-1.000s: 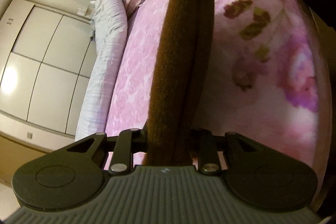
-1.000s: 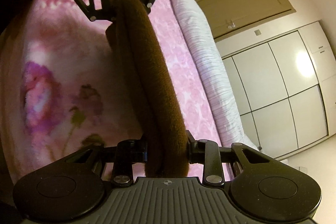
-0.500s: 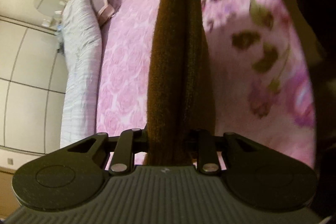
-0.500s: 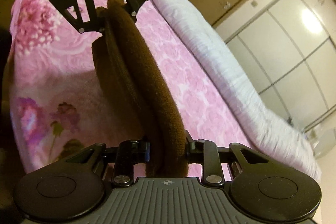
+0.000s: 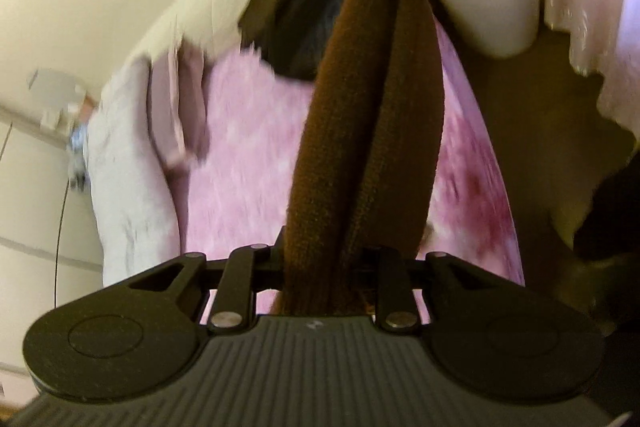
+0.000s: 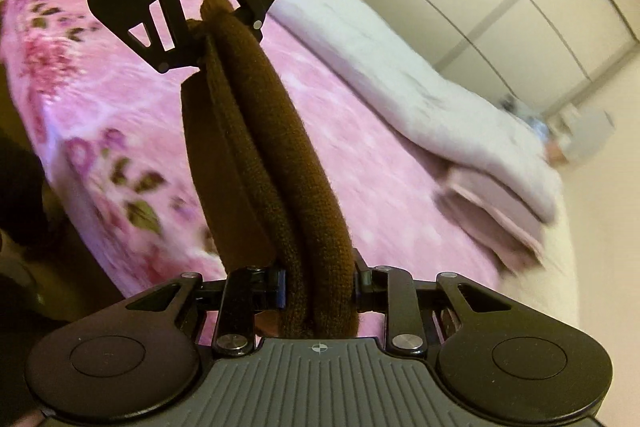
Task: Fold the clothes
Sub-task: 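Lift the folded cardigan with both grippers and carry it toward the clothes stack, then lower the cardigan onto the dark clothes stack and open both grippers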
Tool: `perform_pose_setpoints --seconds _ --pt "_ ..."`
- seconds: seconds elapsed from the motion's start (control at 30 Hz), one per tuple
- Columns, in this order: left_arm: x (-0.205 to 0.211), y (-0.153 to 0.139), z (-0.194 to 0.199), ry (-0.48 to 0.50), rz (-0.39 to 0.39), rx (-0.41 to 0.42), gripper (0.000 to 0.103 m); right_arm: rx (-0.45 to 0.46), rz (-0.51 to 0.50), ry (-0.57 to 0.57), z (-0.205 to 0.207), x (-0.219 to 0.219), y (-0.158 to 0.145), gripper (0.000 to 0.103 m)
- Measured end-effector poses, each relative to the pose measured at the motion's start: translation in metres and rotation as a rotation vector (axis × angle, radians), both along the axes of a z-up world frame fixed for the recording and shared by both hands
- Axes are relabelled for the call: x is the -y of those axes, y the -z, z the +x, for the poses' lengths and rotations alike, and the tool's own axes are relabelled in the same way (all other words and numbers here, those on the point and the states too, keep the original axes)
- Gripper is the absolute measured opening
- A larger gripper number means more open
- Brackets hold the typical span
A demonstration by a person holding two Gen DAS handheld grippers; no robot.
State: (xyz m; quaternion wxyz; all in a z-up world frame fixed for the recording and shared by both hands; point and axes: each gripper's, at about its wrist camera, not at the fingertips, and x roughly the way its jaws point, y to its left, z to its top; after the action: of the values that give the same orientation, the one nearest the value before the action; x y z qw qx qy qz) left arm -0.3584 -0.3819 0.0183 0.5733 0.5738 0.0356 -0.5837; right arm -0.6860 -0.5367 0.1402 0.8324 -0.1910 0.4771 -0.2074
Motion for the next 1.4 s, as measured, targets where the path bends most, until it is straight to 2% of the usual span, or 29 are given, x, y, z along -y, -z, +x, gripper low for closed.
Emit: perform_pose_setpoints --seconds 0.23,0.47,0.6,0.8,0.87,1.03,1.1,1.17,1.2,1.3,1.37,1.4 --pt "0.085 -0.019 0.000 0.160 -0.068 -0.002 0.020 -0.009 -0.050 0.182 -0.058 0.047 -0.035 0.027" --pt "0.170 -0.037 -0.001 0.320 -0.136 -0.004 0.021 -0.047 -0.095 0.344 -0.094 0.103 -0.072 0.027" --pt "0.217 -0.042 0.022 0.369 -0.162 0.022 0.021 -0.050 -0.137 0.393 -0.117 0.151 -0.089 0.027" --pt "0.317 -0.048 0.072 0.345 -0.228 0.081 0.021 -0.045 -0.233 0.363 -0.163 0.259 -0.114 0.027" --pt "0.352 -0.043 0.099 0.317 -0.241 0.108 0.021 -0.045 -0.265 0.329 -0.181 0.307 -0.118 0.027" --pt "0.422 -0.035 0.129 0.192 -0.296 0.183 0.021 -0.029 -0.373 0.247 -0.213 0.414 -0.124 0.028" --pt "0.430 -0.012 0.139 0.157 -0.284 0.180 0.021 -0.001 -0.395 0.231 -0.223 0.440 -0.115 0.029" --pt "0.435 0.029 0.144 0.116 -0.228 0.149 0.022 0.011 -0.383 0.204 -0.233 0.453 -0.084 0.030" --pt "0.433 0.054 0.147 0.090 -0.182 0.125 0.022 0.014 -0.356 0.187 -0.238 0.459 -0.062 0.032" --pt "0.430 0.087 0.144 0.057 -0.131 0.111 0.023 -0.025 -0.152 0.152 -0.249 0.476 0.027 0.033" --pt "0.429 0.108 0.142 0.037 -0.099 0.104 0.026 -0.126 -0.055 0.119 -0.251 0.476 0.081 0.033" --pt "0.428 0.118 0.141 0.026 -0.083 0.100 0.026 -0.151 -0.058 0.108 -0.252 0.472 0.094 0.033"
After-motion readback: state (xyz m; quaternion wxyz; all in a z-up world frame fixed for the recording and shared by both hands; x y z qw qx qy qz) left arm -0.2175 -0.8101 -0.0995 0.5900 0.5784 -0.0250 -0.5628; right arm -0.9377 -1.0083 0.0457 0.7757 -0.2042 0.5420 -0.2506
